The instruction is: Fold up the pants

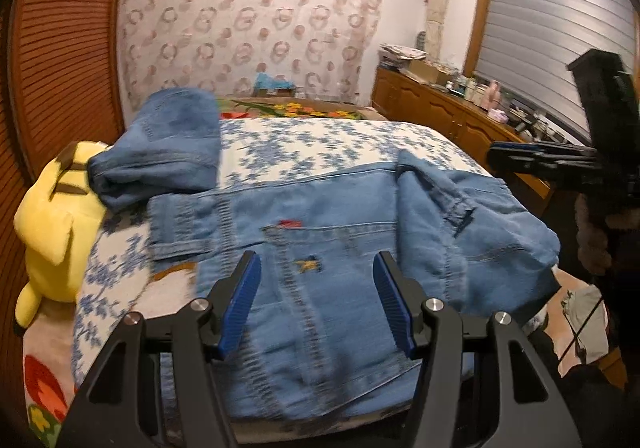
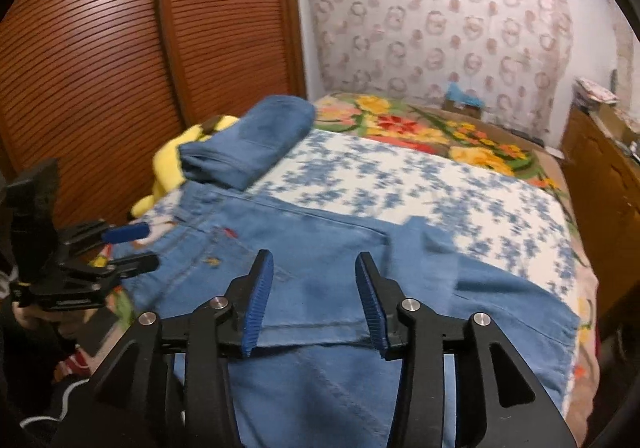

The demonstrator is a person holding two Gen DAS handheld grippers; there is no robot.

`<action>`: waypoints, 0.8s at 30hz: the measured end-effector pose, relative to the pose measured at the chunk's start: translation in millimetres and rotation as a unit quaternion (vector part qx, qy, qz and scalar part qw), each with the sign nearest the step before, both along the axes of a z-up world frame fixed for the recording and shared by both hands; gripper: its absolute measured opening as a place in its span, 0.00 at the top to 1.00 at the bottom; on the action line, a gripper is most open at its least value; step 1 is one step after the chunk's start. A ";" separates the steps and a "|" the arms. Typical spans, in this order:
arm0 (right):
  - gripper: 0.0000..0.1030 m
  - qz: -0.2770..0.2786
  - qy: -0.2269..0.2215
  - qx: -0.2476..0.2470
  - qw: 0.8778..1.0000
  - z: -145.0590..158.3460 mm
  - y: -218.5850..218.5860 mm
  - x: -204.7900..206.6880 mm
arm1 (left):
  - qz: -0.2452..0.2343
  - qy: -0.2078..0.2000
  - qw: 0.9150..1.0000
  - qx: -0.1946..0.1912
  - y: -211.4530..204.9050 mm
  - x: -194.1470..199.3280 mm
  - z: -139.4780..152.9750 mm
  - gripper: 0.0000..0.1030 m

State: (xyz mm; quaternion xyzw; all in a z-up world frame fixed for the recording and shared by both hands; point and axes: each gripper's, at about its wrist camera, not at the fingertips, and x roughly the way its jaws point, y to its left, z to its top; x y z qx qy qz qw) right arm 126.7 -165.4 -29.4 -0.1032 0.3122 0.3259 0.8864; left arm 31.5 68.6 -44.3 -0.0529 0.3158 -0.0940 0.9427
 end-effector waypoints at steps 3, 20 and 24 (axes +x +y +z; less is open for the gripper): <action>0.56 -0.014 0.007 -0.002 1.000 -7.2 -12.3 6.6 | -0.024 -0.002 1.000 0.003 -18.1 5.1 3.1 0.44; 0.56 -0.032 0.093 -0.007 0.995 -62.6 -31.3 57.9 | -0.122 0.043 0.991 0.015 -89.1 20.1 -21.8 0.44; 0.56 -0.027 0.110 -0.018 0.993 -72.6 -25.1 66.5 | -0.119 0.044 0.991 0.035 -95.8 21.4 -28.9 0.70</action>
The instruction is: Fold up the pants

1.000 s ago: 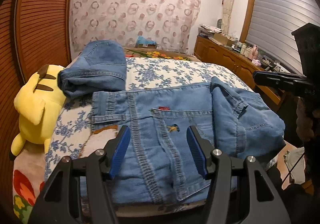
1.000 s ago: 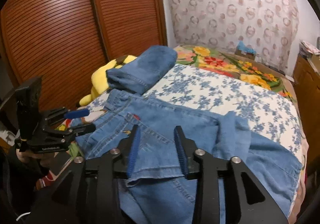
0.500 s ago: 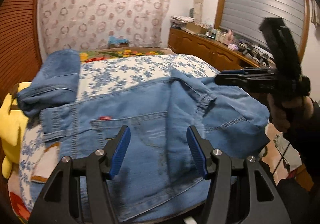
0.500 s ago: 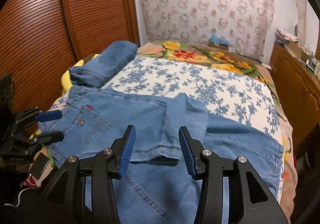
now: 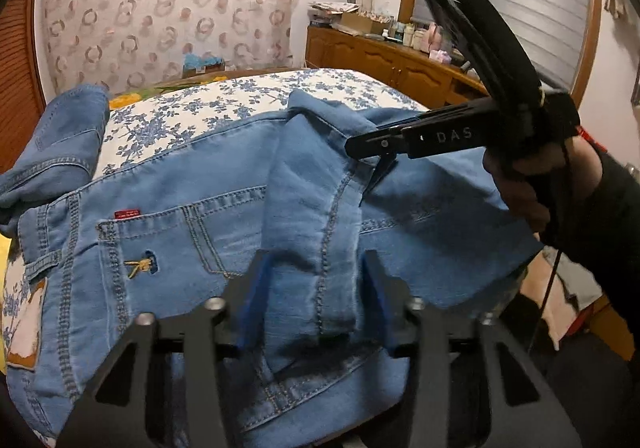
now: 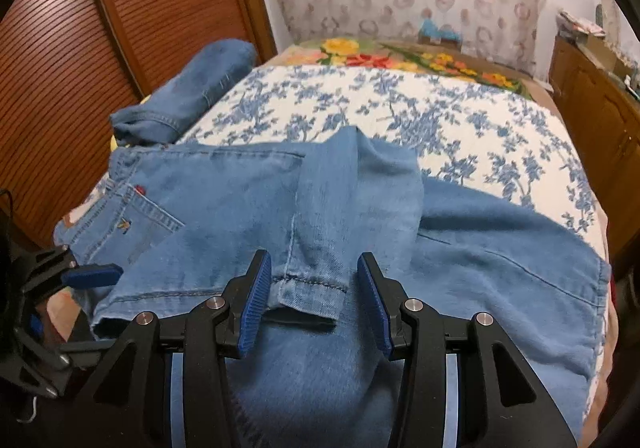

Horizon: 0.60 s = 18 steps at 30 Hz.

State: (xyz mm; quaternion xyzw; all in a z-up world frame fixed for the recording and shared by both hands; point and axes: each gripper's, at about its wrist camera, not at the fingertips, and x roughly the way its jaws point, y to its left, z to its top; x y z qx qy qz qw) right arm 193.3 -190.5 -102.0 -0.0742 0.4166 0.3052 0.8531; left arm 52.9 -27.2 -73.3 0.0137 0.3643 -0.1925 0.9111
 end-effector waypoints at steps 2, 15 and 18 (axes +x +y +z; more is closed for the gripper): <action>0.61 0.007 0.011 -0.007 1.000 -6.2 3.0 4.2 | 0.004 -0.004 1.000 0.000 3.3 -0.6 0.9 0.85; 0.95 0.071 -0.079 0.058 0.993 85.2 38.0 -22.0 | 0.041 -0.074 0.995 -0.057 58.8 -39.6 56.3 0.99; 0.96 0.098 -0.107 0.070 0.987 112.7 64.9 -30.0 | 0.051 -0.083 0.993 -0.069 76.8 -50.1 67.1 0.99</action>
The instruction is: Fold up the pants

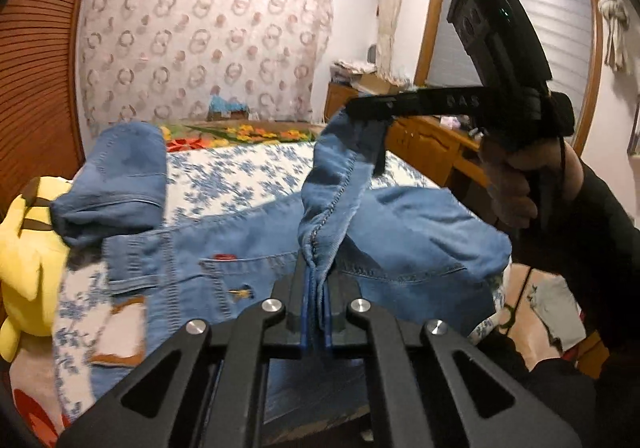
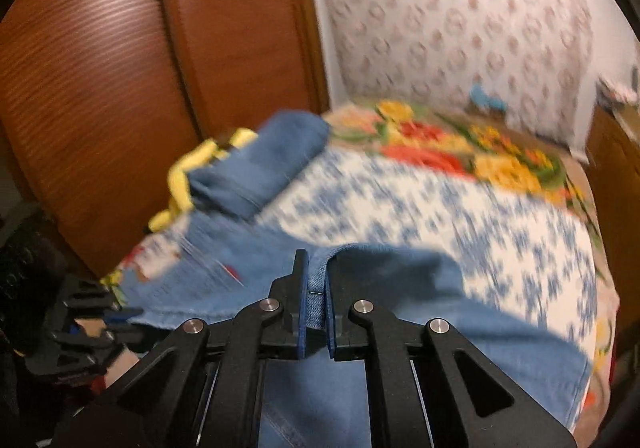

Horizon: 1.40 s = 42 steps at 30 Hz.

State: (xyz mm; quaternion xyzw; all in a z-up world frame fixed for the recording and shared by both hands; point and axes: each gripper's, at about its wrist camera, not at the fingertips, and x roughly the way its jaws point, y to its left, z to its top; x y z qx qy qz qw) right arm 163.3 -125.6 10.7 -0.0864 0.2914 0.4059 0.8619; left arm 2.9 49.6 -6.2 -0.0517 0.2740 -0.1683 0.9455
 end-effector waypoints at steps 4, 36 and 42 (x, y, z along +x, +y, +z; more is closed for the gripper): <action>0.96 0.036 -0.016 0.007 0.999 22.1 42.9 -8.4 | 0.024 0.000 1.000 -0.001 26.5 -16.6 1.7 0.99; 0.65 0.086 0.020 -0.055 0.995 -44.9 198.4 1.8 | 0.119 0.048 0.992 0.001 95.4 -33.8 -30.2 0.61; 0.56 0.059 -0.007 -0.047 0.997 -24.8 158.1 1.3 | 0.116 0.039 0.993 0.002 88.5 -31.3 -28.0 0.61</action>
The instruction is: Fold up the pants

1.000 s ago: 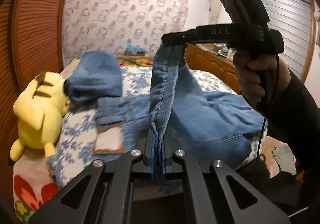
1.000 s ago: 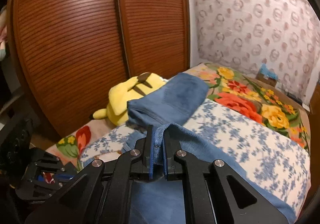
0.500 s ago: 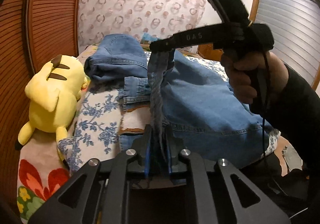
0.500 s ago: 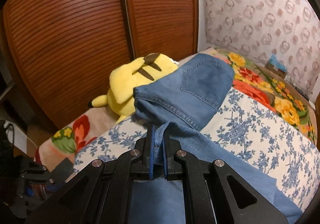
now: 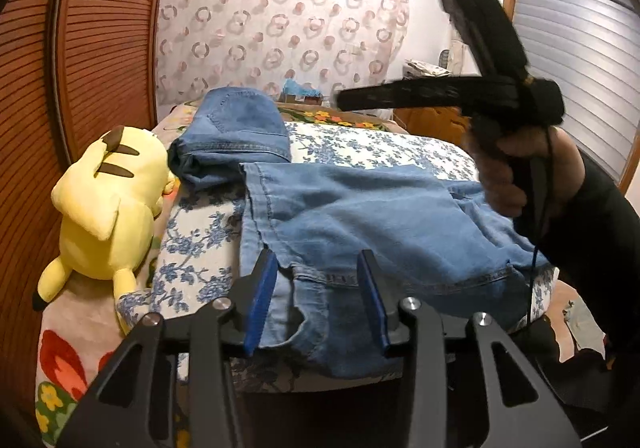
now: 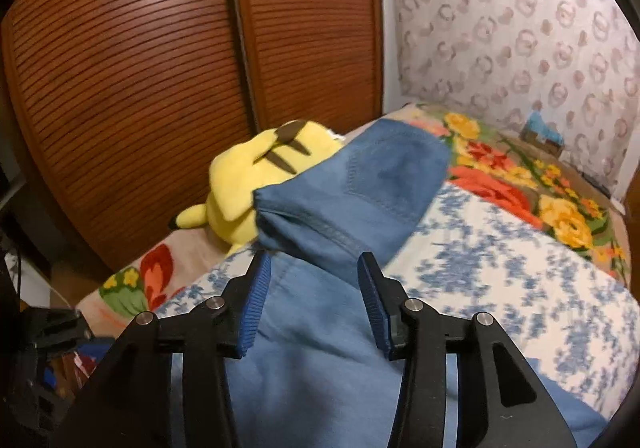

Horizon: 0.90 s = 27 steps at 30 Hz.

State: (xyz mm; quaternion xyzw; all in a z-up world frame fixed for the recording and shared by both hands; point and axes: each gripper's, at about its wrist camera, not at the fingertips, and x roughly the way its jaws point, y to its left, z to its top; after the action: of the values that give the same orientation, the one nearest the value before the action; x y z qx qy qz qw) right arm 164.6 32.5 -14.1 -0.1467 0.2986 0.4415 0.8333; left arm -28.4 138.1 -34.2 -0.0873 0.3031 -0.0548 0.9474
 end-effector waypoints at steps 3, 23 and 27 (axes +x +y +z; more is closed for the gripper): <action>0.56 -0.021 -0.011 -0.003 1.000 -0.1 -32.3 3.5 | -0.004 0.012 1.000 0.002 -2.8 5.6 -7.1 0.61; 0.56 -0.184 0.061 -0.015 0.981 -69.0 -193.8 68.7 | 0.002 0.001 1.000 -0.004 12.0 -0.2 -8.7 1.00; 0.56 -0.173 0.071 0.000 0.982 -64.9 -189.4 69.7 | -0.004 0.022 1.000 0.000 16.2 -8.3 -13.0 1.00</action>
State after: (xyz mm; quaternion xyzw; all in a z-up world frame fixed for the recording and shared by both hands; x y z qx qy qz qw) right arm 234.3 -156.9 -79.0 -0.0614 0.3777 0.3002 0.8738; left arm -36.7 154.3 -47.2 -0.0875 0.3245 -0.0573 0.9401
